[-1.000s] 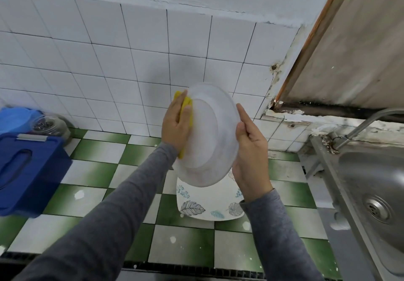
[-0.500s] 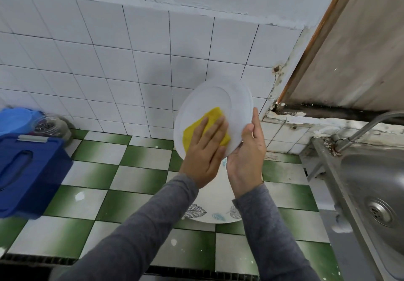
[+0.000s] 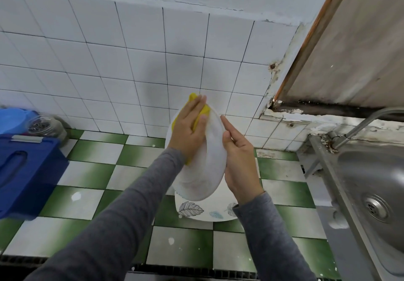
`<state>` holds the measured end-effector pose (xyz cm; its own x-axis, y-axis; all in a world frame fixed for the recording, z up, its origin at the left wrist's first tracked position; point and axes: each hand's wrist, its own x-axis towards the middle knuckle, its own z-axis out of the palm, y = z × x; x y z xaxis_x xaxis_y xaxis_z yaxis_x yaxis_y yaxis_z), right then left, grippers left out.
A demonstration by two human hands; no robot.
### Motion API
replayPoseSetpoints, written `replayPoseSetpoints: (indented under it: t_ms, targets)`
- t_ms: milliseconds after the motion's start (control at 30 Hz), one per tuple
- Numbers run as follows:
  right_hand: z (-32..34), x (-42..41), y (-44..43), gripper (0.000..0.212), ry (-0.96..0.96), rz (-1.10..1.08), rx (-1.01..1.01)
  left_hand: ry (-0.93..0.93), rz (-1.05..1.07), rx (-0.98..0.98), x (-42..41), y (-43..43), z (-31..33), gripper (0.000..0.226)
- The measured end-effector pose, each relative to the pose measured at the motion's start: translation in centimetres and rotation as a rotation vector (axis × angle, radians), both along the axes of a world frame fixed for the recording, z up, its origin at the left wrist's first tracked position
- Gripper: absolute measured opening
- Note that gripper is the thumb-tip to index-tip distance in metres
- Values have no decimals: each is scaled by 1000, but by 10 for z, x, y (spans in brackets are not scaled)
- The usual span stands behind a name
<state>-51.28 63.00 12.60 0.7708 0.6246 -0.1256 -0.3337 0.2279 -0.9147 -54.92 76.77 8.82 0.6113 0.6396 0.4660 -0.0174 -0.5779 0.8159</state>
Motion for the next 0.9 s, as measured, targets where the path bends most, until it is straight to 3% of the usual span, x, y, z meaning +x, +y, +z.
replayPoseSetpoints:
  t_ms: [133,400,533,700,900]
  targets:
    - [0,4,-4,30,10,-58,47,64,110,-275,-14,15,-8,42]
    - [8,12,-4,32,116,-290,197,90,124,-341,-26,8,-46,56]
    - [4,21,1,36,201,-414,231,46,38,-57,-26,-8,-53,60]
    - [-6,41,8,38,305,-487,149,118,-189,384,-27,-18,-55,80]
    - [-22,65,-5,39,401,-456,6,199,-362,649,-26,-22,-38,60]
